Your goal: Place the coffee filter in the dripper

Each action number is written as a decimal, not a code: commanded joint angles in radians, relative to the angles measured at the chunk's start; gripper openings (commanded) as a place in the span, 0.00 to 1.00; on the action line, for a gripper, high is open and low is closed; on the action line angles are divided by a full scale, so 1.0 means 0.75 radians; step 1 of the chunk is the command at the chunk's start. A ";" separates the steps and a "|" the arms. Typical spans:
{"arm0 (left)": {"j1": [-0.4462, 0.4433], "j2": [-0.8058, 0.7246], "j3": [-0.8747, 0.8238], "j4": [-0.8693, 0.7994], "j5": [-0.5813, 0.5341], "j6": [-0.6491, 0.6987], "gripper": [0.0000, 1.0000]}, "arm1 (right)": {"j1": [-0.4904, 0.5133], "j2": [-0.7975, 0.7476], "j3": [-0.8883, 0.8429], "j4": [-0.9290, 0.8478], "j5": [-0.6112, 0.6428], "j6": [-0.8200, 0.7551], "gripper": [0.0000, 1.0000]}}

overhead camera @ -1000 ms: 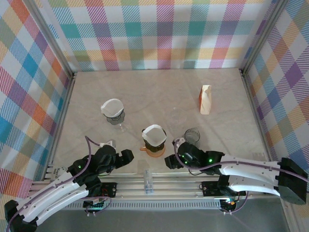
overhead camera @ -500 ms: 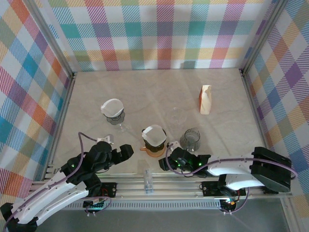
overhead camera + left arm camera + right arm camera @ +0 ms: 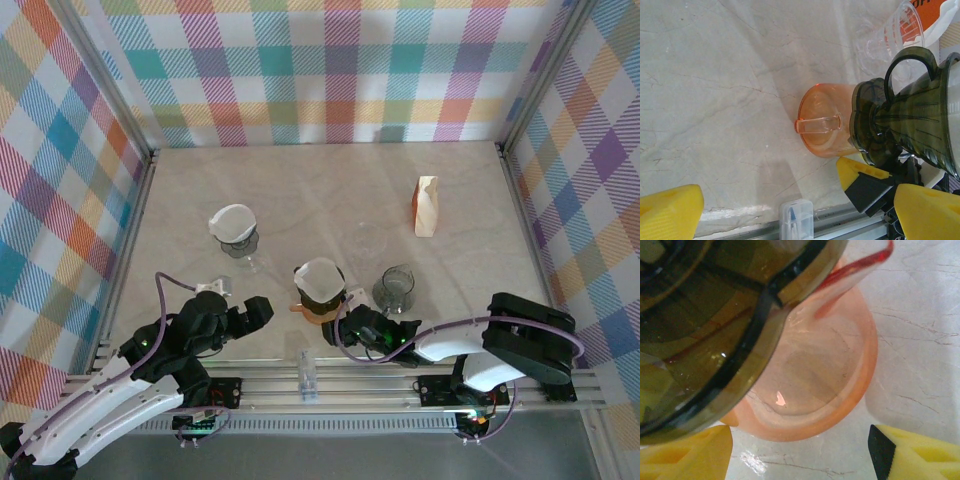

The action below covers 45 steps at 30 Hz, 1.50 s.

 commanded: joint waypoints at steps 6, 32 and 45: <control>0.012 -0.020 0.046 -0.050 -0.024 0.007 0.97 | 0.007 0.067 0.044 0.094 0.123 -0.012 0.72; 0.012 -0.128 -0.065 -0.084 0.001 -0.089 0.96 | -0.301 0.418 0.336 0.246 -0.011 -0.090 0.67; 0.013 -0.111 -0.093 -0.047 0.020 -0.097 0.96 | -0.466 0.639 0.636 0.144 -0.150 -0.119 0.65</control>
